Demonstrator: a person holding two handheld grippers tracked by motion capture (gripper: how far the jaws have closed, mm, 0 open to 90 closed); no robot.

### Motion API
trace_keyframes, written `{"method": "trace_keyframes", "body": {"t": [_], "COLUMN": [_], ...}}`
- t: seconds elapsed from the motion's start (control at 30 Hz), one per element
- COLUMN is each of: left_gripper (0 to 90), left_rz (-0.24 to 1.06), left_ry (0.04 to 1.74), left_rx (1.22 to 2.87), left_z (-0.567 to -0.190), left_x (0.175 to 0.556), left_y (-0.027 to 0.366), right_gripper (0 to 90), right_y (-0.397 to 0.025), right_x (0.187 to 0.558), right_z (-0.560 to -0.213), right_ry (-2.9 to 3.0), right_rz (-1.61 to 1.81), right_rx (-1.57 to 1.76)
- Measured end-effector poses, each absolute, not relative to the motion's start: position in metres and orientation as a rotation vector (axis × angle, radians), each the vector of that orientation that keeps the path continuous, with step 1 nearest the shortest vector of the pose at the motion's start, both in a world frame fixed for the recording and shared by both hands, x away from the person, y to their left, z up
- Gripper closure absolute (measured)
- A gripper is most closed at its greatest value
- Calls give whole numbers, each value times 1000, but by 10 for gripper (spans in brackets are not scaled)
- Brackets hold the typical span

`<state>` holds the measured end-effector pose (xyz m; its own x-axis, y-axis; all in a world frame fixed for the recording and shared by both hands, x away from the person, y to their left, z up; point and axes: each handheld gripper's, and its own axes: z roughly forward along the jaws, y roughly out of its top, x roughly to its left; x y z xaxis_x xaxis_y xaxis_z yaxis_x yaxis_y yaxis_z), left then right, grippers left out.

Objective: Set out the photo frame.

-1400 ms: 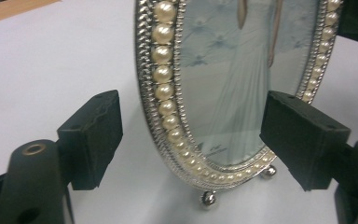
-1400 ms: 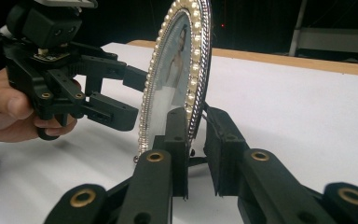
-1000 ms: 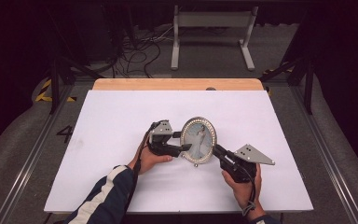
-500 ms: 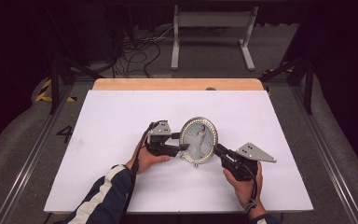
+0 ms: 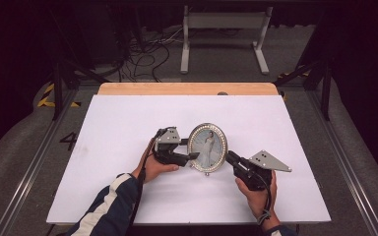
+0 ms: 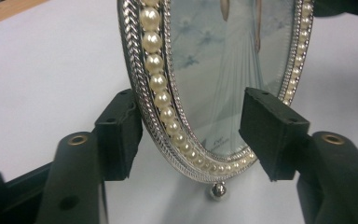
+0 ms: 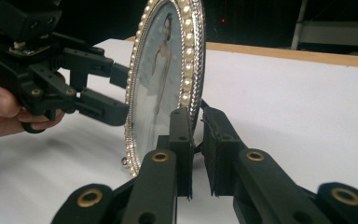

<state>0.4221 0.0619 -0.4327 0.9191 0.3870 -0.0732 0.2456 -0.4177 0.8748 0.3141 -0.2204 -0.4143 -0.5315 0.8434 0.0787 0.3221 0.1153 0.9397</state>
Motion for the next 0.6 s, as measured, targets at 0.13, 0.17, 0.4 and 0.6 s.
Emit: {"method": "trace_keyframes", "body": {"t": [0.13, 0.17, 0.4, 0.6], "left_gripper": [485, 500, 658, 680], "left_rz": [137, 144, 157, 167], "left_ry": [453, 454, 485, 485], "left_rx": [2004, 2007, 1996, 2005], "left_z": [-434, -434, -435, -435], "left_x": [424, 424, 424, 421], "left_y": [65, 65, 70, 75], "right_gripper": [825, 825, 822, 815], "right_y": [-218, -217, -217, -217], "right_x": [314, 315, 317, 323], "right_z": [-416, -417, -419, -420], "right_ry": [1934, 1937, 1950, 1958], "right_rz": [1397, 1394, 1404, 1428], "right_rx": [1136, 1136, 1135, 1149]}}
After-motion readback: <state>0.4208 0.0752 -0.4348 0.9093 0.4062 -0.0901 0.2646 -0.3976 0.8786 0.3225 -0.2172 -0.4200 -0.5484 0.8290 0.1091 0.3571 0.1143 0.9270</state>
